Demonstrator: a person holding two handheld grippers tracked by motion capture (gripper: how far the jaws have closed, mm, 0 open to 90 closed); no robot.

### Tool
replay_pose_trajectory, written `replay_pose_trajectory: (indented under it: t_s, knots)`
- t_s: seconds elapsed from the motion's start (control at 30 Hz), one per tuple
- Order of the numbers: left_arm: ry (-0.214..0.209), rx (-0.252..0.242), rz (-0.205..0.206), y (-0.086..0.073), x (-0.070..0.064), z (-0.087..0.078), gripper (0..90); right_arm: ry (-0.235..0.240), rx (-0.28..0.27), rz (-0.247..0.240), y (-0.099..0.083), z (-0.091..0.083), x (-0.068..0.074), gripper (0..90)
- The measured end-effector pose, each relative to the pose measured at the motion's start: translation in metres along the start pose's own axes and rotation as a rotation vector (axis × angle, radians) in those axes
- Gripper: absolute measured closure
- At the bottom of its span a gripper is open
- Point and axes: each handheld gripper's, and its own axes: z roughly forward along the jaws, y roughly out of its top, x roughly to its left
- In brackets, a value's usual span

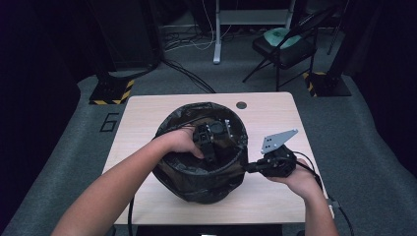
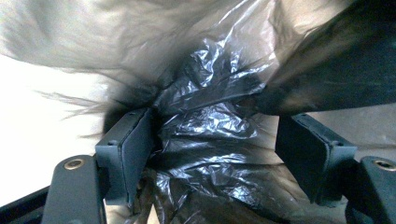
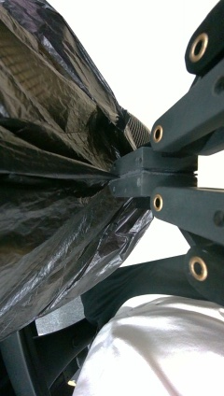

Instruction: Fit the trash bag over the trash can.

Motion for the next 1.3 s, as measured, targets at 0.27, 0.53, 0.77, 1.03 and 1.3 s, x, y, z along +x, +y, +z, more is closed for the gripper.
replay_pose_trajectory:
  t_s: [0.27,0.53,0.77,1.03,1.3]
  knots:
    - [0.04,-0.181,0.028,-0.012,-0.014,-0.058,26.0,0.007,-0.054,0.034,-0.001,-0.014,0.0,63.1]
    - [0.102,-0.319,-0.009,-0.068,-0.026,-0.095,25.9,-0.045,-0.085,0.081,-0.006,-0.028,-0.003,53.0]
    - [0.123,-0.503,-0.098,-0.135,-0.027,-0.119,24.8,-0.096,-0.085,0.102,-0.008,-0.034,-0.004,49.0]
    - [0.165,-0.635,-0.228,-0.198,-0.025,-0.122,23.9,-0.143,-0.08,0.137,-0.013,-0.037,-0.008,42.1]
    - [0.21,-0.666,-0.311,-0.246,-0.023,-0.105,23.9,-0.202,-0.015,0.152,-0.015,-0.032,-0.012,37.8]
